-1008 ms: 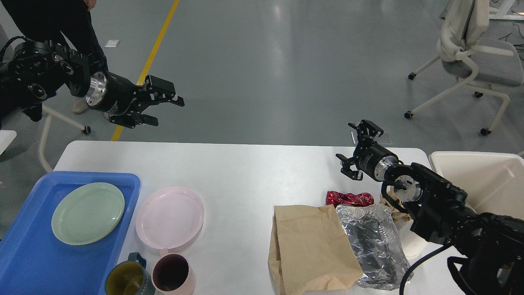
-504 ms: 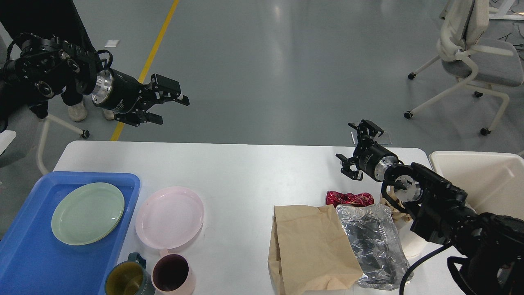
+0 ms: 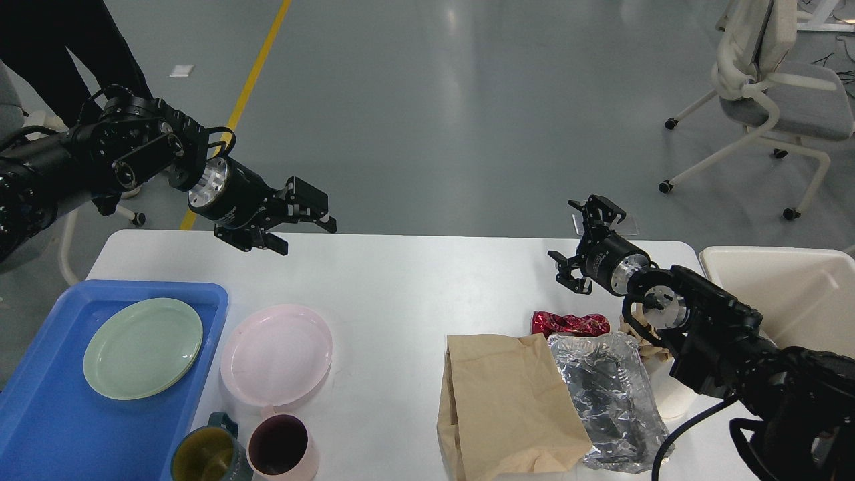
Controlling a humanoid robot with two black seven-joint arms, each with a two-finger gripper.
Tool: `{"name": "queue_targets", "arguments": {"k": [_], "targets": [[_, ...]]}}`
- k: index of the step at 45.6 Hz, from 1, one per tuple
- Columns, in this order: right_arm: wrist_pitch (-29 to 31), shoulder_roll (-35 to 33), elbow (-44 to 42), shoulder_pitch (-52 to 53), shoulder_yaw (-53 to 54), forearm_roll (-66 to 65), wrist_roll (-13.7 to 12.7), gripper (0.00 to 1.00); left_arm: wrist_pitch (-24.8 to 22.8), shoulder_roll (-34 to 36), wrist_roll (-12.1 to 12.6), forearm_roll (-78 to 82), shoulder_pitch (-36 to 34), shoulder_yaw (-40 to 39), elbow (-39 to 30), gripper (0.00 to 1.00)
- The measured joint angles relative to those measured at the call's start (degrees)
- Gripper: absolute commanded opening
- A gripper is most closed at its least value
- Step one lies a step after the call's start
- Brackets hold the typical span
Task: Tidy desktop
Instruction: 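Lower the left gripper toward the pink cup near the robot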
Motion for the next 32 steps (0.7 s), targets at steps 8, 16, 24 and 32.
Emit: {"name": "queue_targets", "arguments": {"k": [8,16,24,32], "targets": [[0.0,0.0,0.0,0.0,0.0,0.0,0.0,1.0,0.0,-0.1,0.0,-0.2,-1.6,8.3,-5.3,0.96],[0.0,0.0,0.0,0.0,0.0,0.0,0.0,1.0,0.0,0.0,-0.1,-0.4,-2.4,14.5,-12.2,0.96],[0.0,0.0,0.0,0.0,0.0,0.0,0.0,1.0,0.0,-0.1,-0.3,-0.8,-2.4,15.9,-16.1,0.96],[0.0,0.0,0.0,0.0,0.0,0.0,0.0,1.0,0.0,-0.1,-0.8,-0.9,-4.6,15.4,-22.3,0.96]]}}
